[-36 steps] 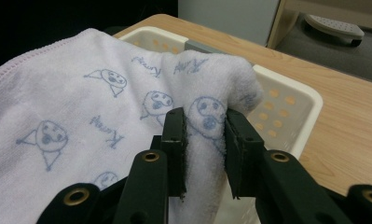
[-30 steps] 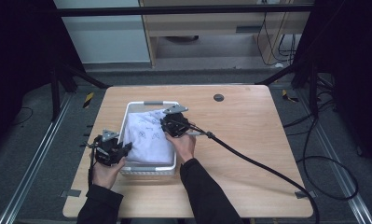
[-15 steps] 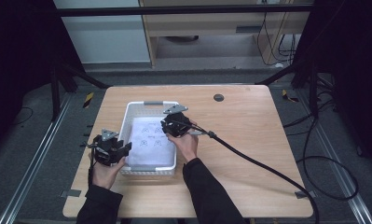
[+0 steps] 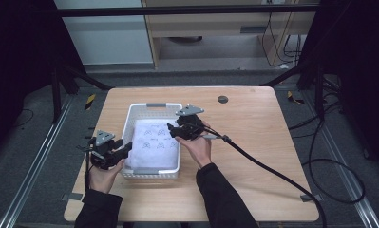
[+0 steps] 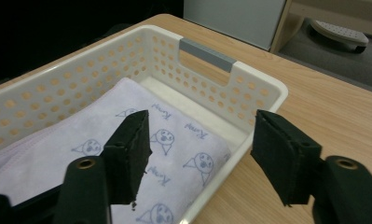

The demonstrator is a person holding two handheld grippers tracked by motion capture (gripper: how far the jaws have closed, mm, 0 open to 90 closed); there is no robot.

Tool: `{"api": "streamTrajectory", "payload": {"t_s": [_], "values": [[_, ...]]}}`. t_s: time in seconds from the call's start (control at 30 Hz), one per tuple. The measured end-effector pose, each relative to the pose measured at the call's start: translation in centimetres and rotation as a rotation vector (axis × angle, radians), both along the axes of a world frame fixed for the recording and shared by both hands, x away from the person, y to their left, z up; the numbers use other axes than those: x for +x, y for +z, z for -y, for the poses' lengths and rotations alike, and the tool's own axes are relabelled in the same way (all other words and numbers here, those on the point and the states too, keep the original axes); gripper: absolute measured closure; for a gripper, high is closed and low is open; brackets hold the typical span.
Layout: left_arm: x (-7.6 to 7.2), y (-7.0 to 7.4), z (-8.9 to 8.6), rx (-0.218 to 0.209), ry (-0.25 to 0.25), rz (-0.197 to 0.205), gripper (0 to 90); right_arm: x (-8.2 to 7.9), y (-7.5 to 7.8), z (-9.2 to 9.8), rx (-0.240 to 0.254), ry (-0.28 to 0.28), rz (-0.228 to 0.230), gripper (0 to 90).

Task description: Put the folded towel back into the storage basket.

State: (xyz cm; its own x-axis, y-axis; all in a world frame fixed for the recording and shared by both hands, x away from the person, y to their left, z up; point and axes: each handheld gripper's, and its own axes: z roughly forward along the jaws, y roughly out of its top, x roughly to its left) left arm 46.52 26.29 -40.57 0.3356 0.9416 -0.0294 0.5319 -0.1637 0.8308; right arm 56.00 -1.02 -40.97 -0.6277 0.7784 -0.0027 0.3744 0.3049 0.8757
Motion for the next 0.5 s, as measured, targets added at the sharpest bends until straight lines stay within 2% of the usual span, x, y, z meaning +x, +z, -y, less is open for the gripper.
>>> {"api": "streamTrajectory", "payload": {"t_s": [0.2,0.37,0.4,0.43,0.5], "values": [[-0.5,0.1,-0.2,0.004,-0.018,0.032,49.4,-1.6,0.4,2.1,0.021,0.022,0.029,24.1],[-0.9,0.1,-0.2,0.018,-0.031,0.056,44.8,-3.1,0.4,5.1,0.04,0.019,0.025,19.2],[-1.1,0.1,-0.2,0.022,-0.037,0.065,44.8,-3.1,0.4,5.1,0.04,0.019,0.025,19.2],[-1.1,0.1,-0.2,0.022,-0.037,0.065,43.7,-3.5,0.3,6.1,0.045,0.008,0.029,18.7],[-1.2,0.1,-0.2,0.02,-0.039,0.07,43.6,-3.8,0.3,6.6,0.05,0.002,0.028,18.5]]}}
